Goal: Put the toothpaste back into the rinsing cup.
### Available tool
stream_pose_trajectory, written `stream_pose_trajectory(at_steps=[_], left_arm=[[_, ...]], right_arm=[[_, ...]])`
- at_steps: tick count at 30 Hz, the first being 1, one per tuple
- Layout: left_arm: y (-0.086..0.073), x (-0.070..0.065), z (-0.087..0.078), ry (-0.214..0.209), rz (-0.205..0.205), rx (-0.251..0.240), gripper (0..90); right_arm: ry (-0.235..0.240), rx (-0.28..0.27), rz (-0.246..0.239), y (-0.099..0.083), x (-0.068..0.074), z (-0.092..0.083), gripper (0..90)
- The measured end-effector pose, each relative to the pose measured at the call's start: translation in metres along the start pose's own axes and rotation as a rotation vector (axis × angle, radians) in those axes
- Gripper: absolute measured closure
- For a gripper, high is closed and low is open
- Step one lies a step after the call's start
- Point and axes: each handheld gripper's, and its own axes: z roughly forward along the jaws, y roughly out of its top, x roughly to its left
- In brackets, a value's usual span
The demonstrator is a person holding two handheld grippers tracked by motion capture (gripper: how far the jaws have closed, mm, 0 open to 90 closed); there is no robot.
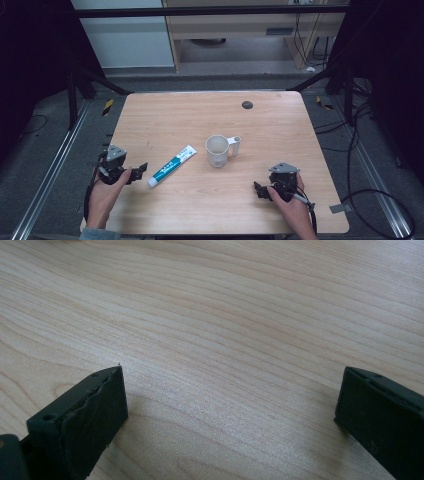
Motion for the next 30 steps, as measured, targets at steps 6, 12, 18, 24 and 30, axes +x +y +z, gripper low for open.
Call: stream_pose_trajectory(at_steps=[6, 12, 18, 24, 30], left_arm=[[0.010, -0.022, 0.001, -0.034, 0.033, 0.003, 8.0], [0.019, -0.033, 0.009, -0.059, 0.063, 0.010, 5.7], [0.025, -0.045, 0.016, -0.093, 0.115, 0.040, 4.4], [0.031, -0.055, 0.023, -0.087, 0.212, 0.094, 4.7], [0.035, -0.058, 0.031, -0.107, 0.227, 0.145, 5.0]], right_arm=[[0.005, 0.002, 0.000, 0.000, 0.000, 0.000, 0.4], [0.012, 0.002, 0.003, 0.001, 0.000, 0.000, 0.4], [0.012, 0.002, 0.003, 0.001, 0.000, 0.000, 0.4], [0.012, 0.002, 0.003, 0.001, 0.000, 0.000, 0.4], [0.012, 0.002, 0.003, 0.001, 0.000, 0.000, 0.4]])
